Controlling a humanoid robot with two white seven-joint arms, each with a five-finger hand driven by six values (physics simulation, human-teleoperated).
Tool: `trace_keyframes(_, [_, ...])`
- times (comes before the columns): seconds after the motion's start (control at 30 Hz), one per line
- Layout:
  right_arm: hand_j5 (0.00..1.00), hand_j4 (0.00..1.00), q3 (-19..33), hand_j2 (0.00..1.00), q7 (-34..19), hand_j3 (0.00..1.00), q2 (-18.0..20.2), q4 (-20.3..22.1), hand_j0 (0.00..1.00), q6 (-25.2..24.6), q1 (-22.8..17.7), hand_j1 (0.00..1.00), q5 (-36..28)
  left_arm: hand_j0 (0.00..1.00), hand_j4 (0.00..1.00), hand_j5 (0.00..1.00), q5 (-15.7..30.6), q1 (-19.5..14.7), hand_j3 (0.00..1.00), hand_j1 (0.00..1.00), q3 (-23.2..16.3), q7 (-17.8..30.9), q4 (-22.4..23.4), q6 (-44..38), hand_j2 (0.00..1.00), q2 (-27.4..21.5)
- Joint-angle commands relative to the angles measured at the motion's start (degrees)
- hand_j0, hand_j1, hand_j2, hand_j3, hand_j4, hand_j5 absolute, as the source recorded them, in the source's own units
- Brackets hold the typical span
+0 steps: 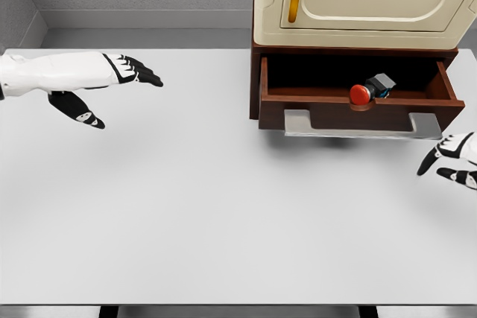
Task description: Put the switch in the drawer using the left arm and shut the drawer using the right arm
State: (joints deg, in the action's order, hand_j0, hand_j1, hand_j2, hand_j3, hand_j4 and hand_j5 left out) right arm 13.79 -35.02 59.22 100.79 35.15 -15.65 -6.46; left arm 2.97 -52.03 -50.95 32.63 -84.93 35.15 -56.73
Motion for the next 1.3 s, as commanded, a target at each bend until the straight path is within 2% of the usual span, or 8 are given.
trace_keyframes(0.0, [0.5,0.5,0.2,0.5,0.0,0.5,0.3,0.0,0.5,-0.1,0.1,0.5,-1.0,1.0,1.0,1.0,0.4,0.0,1.0,1.0,0.1,0.0,0.0,-0.2,1.0,-0.1])
trace_keyframes(0.23, [0.5,0.5,-0.7,0.5,0.0,0.5,0.5,0.0,0.5,-0.1,2.3,0.5,-1.1,1.0,1.0,1.0,0.4,0.1,1.0,1.0,0.1,0.0,0.1,-0.2,1.0,-0.1])
trace_keyframes(0.37, [0.5,0.5,-6.1,0.5,0.0,0.5,0.6,0.0,0.5,-0.1,6.1,0.5,-1.0,1.0,1.0,1.0,0.4,0.2,1.0,1.0,0.1,0.0,0.1,-0.2,1.0,-0.1])
trace_keyframes(0.63, [0.52,0.52,-10.7,0.52,0.0,0.52,0.0,0.0,0.52,-0.1,7.1,0.52,-0.4,1.0,1.0,1.0,0.4,0.3,1.0,1.0,0.1,0.0,0.1,-0.2,1.0,-0.1])
trace_keyframes(0.83, [0.53,0.53,-11.0,0.53,0.0,0.53,-0.6,-0.1,0.53,-0.1,9.0,0.53,-0.3,1.0,1.0,1.0,0.4,0.3,1.0,1.0,0.1,0.0,0.1,-0.2,1.0,-0.1])
trace_keyframes(1.17, [0.54,0.54,-22.7,0.54,0.0,0.54,-0.9,-0.2,0.54,-0.1,23.2,0.54,-0.3,1.0,1.0,1.0,0.4,0.3,1.0,1.0,0.1,0.0,0.2,-0.2,1.0,-0.1])
trace_keyframes(1.2, [0.66,0.66,-24.3,0.66,0.0,0.66,-1.0,-0.1,0.66,-0.1,24.3,0.66,-0.2,1.0,1.0,1.0,0.4,0.3,1.0,1.0,0.1,0.0,0.2,-0.2,1.0,-0.1])
trace_keyframes(1.27, [1.0,1.0,-25.0,1.0,0.0,1.0,-1.3,-0.1,1.0,-0.1,24.7,1.0,-0.2,1.0,1.0,1.0,0.4,0.3,1.0,1.0,0.1,0.0,0.2,-0.2,1.0,-0.1])
